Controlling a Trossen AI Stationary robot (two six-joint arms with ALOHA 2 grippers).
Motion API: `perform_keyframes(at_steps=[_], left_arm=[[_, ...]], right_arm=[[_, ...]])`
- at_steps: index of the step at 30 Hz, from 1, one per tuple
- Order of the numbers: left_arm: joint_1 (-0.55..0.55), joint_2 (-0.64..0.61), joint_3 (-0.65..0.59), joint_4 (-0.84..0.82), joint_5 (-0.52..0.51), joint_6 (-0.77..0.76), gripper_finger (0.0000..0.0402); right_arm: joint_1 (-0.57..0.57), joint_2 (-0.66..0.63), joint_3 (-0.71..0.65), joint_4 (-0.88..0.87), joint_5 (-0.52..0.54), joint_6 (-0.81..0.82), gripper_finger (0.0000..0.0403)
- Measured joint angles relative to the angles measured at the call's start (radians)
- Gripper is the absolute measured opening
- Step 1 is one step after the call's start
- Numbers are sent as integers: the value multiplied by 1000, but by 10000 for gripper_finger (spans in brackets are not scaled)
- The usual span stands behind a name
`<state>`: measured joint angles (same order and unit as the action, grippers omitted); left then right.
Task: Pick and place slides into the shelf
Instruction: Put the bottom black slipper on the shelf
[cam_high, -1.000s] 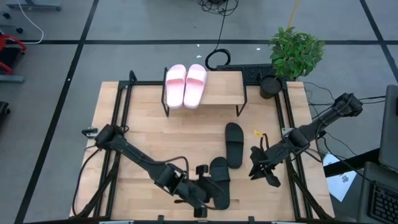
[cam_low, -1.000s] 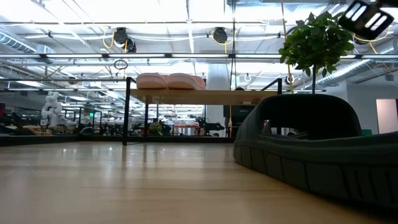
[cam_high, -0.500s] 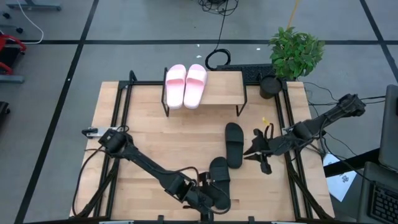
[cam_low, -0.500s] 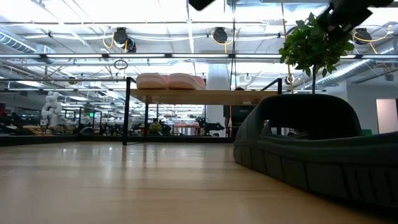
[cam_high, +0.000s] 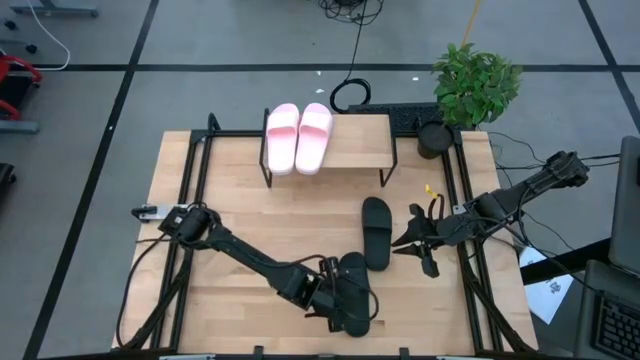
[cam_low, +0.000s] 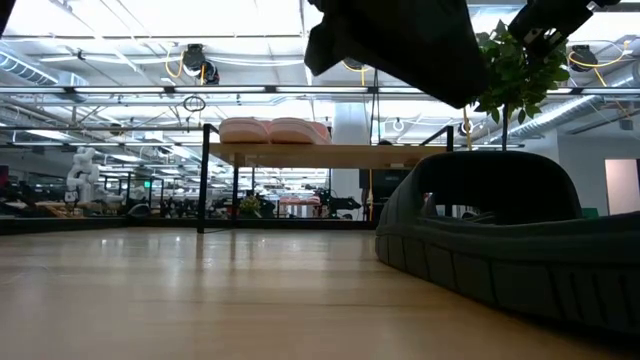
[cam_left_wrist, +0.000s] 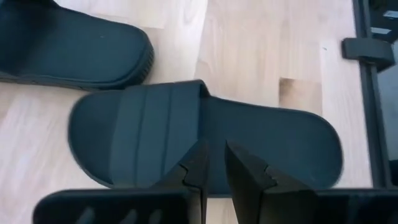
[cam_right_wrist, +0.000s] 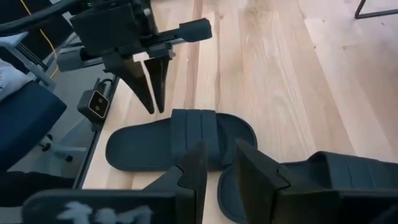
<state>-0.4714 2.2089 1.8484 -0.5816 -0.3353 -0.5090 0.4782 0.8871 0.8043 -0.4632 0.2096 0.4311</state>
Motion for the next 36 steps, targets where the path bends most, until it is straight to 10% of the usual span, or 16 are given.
perform_keyframes(at_steps=[23,36], left_arm=[[70,-47,1,-91,170,-181,47],[17,-182,1,-738,-35,-365,47]], right_arm=[[0,0,0,4,-1,6,70],[45,90,0,369,-83,-41,70]])
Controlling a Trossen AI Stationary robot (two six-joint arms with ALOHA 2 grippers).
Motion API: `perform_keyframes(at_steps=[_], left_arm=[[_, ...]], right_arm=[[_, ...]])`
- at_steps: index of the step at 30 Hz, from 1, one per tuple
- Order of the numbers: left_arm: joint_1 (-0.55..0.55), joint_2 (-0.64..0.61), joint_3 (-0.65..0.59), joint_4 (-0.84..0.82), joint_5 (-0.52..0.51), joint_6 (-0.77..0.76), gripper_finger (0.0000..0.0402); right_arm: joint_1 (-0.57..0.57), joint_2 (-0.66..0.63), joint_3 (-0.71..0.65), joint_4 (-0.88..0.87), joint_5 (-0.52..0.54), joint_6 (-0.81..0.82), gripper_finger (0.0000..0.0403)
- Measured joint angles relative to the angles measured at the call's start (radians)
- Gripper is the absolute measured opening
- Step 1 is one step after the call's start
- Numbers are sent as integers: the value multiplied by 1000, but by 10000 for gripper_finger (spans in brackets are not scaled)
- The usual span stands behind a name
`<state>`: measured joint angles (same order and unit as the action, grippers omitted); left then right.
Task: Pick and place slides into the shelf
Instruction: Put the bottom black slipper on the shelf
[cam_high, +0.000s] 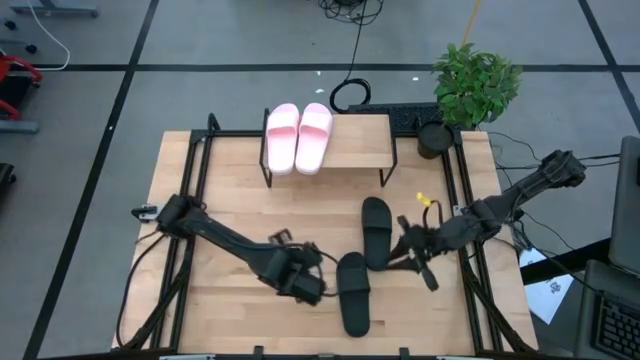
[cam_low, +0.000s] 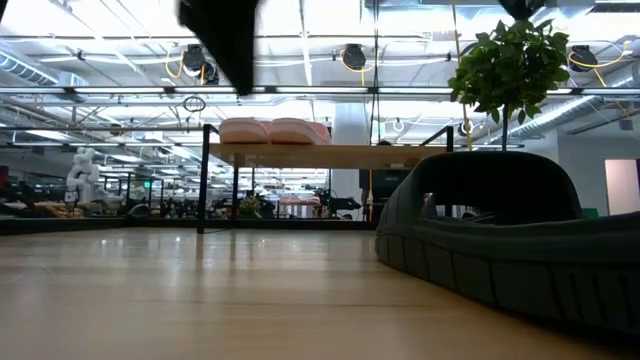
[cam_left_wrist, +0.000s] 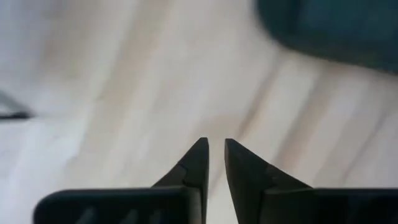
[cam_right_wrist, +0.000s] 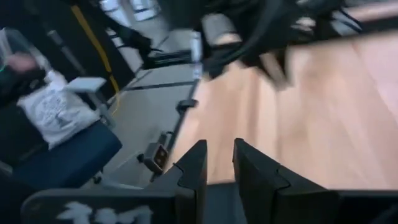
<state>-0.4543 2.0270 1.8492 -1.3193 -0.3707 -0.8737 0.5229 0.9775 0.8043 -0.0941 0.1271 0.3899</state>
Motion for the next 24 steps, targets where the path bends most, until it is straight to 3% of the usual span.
perform_keyframes(at_steps=[5,8,17,24], left_arm=[[-40,-77,0,-252,-87,-176,47],[-75,-135,-11,-243,-111,-202,47],[-151,-217,-13,-259,-164,-306,47],[-177,-217,-14,-251,-180,-310,47]], right_arm=[[63,157,0,113,4,-117,70],[89,272,14,104,25,-176,70],[130,583,291,-220,116,-361,71],[134,728,476,-514,226,-292,71]])
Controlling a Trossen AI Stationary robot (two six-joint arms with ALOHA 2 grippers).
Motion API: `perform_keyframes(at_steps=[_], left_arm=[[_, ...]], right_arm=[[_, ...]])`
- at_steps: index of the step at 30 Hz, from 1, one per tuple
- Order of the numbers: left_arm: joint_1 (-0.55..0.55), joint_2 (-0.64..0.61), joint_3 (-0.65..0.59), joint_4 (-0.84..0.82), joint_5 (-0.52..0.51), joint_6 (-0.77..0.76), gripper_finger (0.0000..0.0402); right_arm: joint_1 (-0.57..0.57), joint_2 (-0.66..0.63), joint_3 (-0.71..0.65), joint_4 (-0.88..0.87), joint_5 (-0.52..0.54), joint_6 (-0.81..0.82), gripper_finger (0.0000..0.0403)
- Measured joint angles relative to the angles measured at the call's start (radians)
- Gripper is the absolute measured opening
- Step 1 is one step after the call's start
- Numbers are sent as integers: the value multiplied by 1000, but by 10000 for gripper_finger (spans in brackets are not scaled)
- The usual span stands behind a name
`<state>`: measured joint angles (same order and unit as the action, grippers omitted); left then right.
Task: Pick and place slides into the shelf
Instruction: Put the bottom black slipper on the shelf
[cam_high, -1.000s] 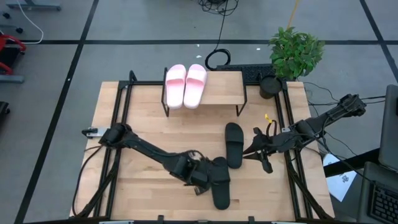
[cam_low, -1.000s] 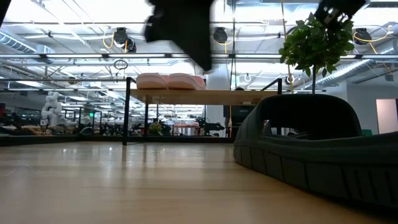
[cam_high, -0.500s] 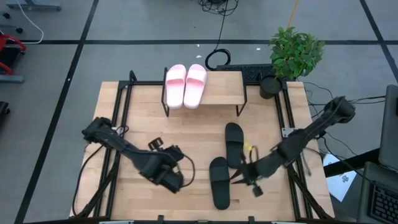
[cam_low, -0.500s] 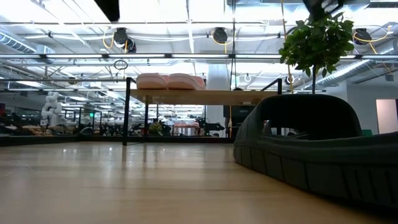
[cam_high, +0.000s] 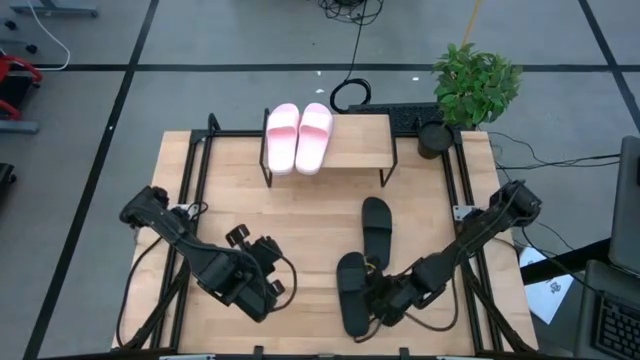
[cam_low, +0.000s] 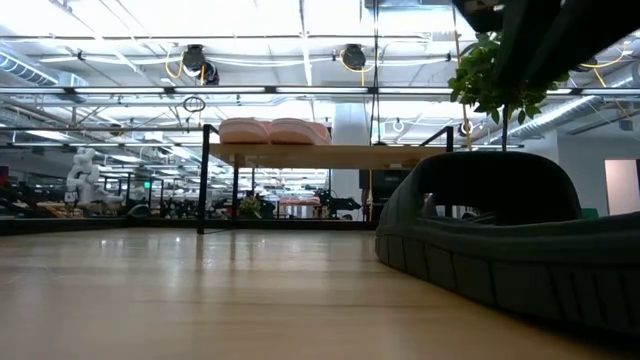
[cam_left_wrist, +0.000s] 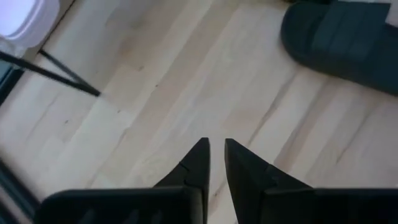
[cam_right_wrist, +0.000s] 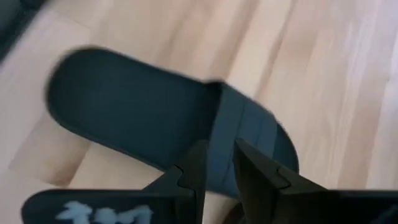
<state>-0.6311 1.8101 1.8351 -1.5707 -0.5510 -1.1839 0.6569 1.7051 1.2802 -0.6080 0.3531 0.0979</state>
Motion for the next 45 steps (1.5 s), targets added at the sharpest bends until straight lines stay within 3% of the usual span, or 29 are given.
perform_keyframes(at_steps=[5,19,33,45], left_arm=[[-1,2,0,-1,0,0,47],[-1,3,0,0,-1,8,47],[-1,3,0,0,-1,10,47],[-1,3,0,0,-9,5,47]], right_arm=[[-4,37,31,-57,-15,73,79],[40,33,32,18,-13,177,173],[24,149,32,-3,18,205,178],[17,174,32,-22,126,186,178]])
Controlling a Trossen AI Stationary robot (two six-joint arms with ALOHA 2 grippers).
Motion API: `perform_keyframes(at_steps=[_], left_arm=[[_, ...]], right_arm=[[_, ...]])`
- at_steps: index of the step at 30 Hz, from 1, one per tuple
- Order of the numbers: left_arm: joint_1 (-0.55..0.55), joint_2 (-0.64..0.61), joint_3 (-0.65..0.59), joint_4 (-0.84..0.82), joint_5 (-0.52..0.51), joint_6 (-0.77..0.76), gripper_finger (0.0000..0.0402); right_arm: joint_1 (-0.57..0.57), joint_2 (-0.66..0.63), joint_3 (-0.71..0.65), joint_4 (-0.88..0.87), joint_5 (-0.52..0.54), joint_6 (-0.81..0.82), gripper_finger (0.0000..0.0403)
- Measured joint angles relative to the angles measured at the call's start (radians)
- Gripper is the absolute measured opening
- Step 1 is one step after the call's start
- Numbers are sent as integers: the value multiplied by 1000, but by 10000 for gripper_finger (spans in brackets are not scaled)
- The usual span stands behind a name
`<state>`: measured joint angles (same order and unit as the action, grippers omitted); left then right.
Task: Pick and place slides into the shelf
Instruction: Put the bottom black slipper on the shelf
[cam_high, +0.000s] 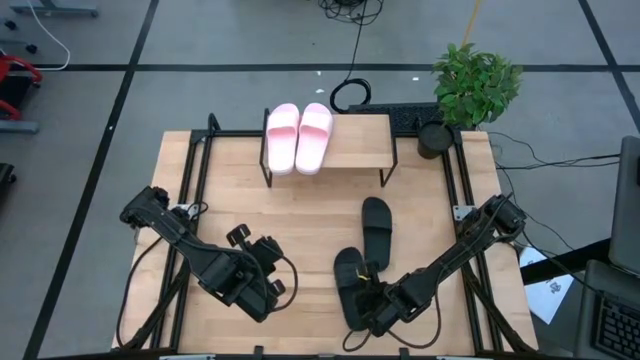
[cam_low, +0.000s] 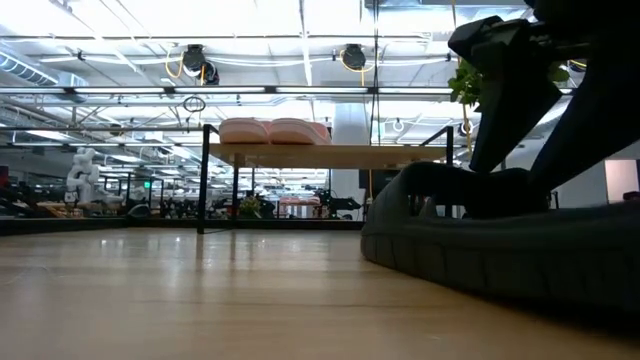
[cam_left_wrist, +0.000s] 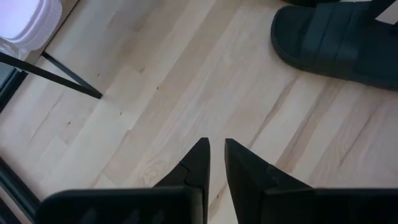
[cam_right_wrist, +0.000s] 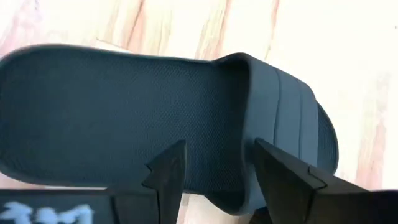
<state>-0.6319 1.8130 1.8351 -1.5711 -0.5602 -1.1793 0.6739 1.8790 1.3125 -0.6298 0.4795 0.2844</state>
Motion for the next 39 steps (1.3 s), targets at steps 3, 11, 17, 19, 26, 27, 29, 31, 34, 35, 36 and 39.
perform_keyframes(at_steps=[3,11,17,19,26,27,29,31,34,35,36,39], left_arm=[[0,0,0,0,0,0,47],[0,0,0,0,-28,1,47],[0,0,0,0,-49,2,47],[0,0,0,0,-53,1,47],[0,0,0,0,-53,0,47],[0,0,0,0,-53,0,47],[0,0,0,0,-53,0,47],[0,0,0,0,-53,2,47],[0,0,0,0,-53,3,47],[0,0,0,0,-53,3,47],[0,0,0,0,-53,3,47],[0,0,0,0,-53,3,47]], right_arm=[[0,0,0,0,25,-9,178],[-1,-5,-2,-2,51,-28,178],[-21,-5,-2,1,74,-35,177],[-34,-5,-2,-1,71,-35,172],[-77,-5,-2,1,36,-35,103],[-82,-5,-2,3,16,-35,88],[-91,-5,-1,6,-9,-35,52],[-91,-6,0,8,-8,-37,19],[-91,-6,0,8,-4,-36,10],[-91,-6,0,8,-4,-32,10],[-91,-6,0,8,-4,-31,9],[-91,-15,-1,4,1,-39,5]])
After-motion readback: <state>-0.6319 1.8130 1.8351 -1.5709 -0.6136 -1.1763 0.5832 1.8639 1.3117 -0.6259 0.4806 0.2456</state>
